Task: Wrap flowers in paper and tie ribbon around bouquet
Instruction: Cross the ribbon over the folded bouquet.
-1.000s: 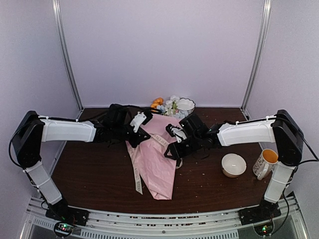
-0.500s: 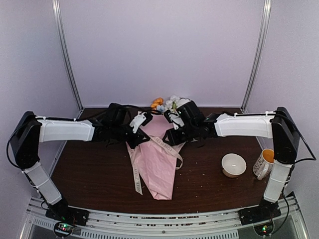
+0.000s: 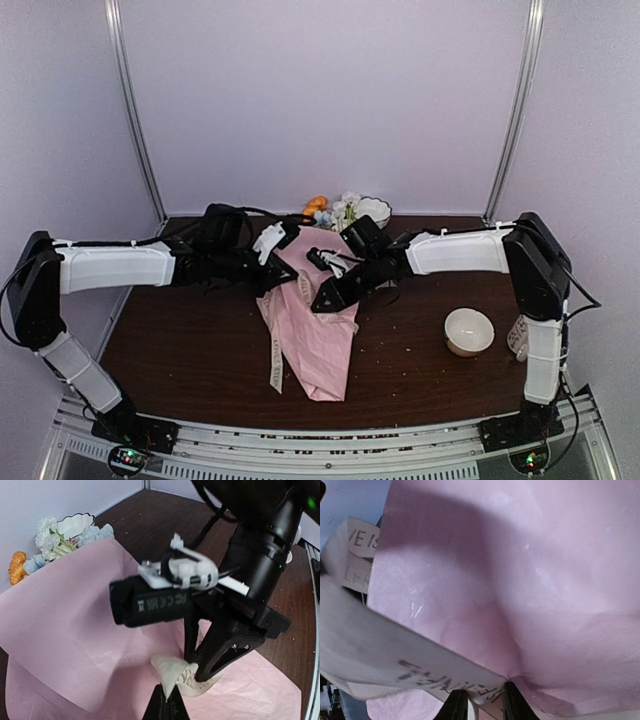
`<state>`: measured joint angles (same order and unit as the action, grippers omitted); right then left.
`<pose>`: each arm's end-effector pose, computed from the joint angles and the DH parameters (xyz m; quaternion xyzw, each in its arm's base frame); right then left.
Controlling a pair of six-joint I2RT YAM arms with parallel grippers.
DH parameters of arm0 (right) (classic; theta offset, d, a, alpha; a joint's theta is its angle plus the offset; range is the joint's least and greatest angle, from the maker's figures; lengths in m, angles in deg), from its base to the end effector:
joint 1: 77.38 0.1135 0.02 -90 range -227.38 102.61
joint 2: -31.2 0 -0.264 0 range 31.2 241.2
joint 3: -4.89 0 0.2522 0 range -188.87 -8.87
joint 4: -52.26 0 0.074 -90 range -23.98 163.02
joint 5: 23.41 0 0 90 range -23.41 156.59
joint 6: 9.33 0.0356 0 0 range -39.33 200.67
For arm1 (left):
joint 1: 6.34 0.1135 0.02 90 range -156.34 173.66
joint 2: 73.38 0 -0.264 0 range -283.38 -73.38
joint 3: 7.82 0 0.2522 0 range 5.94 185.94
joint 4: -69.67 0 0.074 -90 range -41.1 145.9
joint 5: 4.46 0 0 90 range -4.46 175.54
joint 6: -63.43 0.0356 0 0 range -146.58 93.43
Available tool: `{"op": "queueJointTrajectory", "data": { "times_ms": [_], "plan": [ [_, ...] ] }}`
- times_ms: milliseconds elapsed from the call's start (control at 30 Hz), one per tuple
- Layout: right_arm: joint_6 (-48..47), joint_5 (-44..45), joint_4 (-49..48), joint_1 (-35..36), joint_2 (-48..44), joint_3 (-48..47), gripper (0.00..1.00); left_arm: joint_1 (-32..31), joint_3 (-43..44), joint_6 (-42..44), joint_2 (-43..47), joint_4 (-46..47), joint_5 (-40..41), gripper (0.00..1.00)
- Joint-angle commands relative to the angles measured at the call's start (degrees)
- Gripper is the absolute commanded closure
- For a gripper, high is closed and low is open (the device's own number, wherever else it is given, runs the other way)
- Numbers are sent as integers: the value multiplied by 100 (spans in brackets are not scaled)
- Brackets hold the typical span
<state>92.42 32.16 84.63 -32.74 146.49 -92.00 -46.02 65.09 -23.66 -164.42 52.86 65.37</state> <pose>0.2971 0.3217 0.1925 -0.3500 0.8348 0.3972 0.1509 0.2635 -0.2345 0.2375 0.3925 0.7841 -0.2909 0.3829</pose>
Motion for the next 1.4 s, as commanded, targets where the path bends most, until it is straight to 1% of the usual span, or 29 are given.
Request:
{"op": "queueJointTrajectory", "data": {
  "times_ms": [0, 100, 233, 367, 467, 500, 633, 733, 867, 1000, 1100, 1233, 1300, 1367],
  "plan": [
    [152, -901, -149, 92, 36, 55, 77, 31, -206, 7, 382, 333, -164, 100],
    [460, -1358, -641, 71, -52, 227, 78, 26, -271, 7, 514, 340, -170, 100],
    [815, -2355, -1258, 134, -51, 380, 78, 12, -305, -23, 598, 376, -168, 100],
    [937, -3032, -1731, 174, -260, 634, 77, 13, -340, -186, 527, 512, 291, 100],
    [747, -3349, -1539, 168, -445, 688, 77, 13, -204, -284, 337, 345, 808, 100],
    [651, -3366, -1443, 168, -514, 714, 76, 21, -137, -298, 272, 262, 920, 100],
    [549, -3306, -1230, 159, -634, 780, 70, 22, -56, -384, 135, 226, 941, 100],
    [549, -3261, -1197, 159, -608, 777, 68, 21, -38, -422, 93, 260, 929, 100],
    [674, -3151, -1335, 99, -635, 805, 75, 22, 7, -428, 11, 124, 1007, 100],
    [749, -2440, -1143, -60, -648, 811, 75, 22, 8, -435, -23, 56, 1023, 100],
    [744, -1942, -1184, -59, -808, 916, 75, 21, -24, -437, 6, 127, 901, 100],
    [658, -948, -812, -93, -849, 791, 82, 21, -145, -435, 127, 331, 679, 100],
    [699, -819, -700, -96, -733, 683, 87, 22, -214, -430, 197, 403, 635, 100],
    [774, -893, -719, -95, -624, 642, 88, 21, -246, -408, 244, 405, 627, 100]
  ]
}}
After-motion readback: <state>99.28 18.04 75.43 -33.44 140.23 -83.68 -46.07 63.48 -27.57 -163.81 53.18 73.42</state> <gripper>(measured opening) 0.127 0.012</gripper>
